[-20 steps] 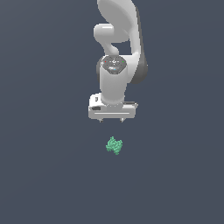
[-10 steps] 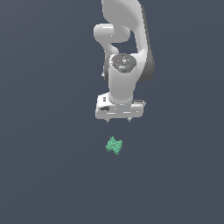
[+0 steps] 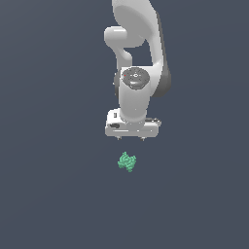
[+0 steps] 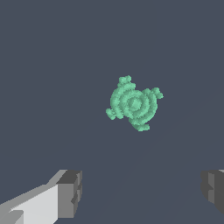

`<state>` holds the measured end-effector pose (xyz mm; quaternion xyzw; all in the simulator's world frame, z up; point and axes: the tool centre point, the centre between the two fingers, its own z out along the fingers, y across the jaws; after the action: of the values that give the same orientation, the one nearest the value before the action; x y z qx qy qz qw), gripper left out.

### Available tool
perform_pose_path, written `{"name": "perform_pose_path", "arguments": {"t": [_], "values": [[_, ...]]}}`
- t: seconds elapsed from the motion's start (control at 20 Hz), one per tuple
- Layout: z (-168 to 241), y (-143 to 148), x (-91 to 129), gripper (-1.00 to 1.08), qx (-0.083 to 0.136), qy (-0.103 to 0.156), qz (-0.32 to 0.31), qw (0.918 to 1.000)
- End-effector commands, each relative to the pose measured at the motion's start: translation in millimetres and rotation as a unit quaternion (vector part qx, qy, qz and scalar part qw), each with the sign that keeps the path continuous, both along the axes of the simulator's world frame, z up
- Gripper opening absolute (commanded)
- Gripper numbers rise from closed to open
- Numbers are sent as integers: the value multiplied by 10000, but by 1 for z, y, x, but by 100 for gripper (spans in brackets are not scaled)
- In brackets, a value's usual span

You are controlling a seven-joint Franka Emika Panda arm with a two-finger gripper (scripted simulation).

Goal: Pick up the object and move it to a goal position.

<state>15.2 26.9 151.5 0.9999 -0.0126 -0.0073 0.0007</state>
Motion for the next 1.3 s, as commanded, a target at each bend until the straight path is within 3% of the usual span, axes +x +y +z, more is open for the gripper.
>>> {"name": "perform_pose_path", "arguments": {"t": [0.0, 0.65, 1.25], "values": [[-7, -2, 7, 100, 5, -5, -235, 9997], [-50, -12, 49, 100, -1, -58, -1671, 9859], [-61, -14, 56, 100, -9, -69, -1953, 9807]]}}
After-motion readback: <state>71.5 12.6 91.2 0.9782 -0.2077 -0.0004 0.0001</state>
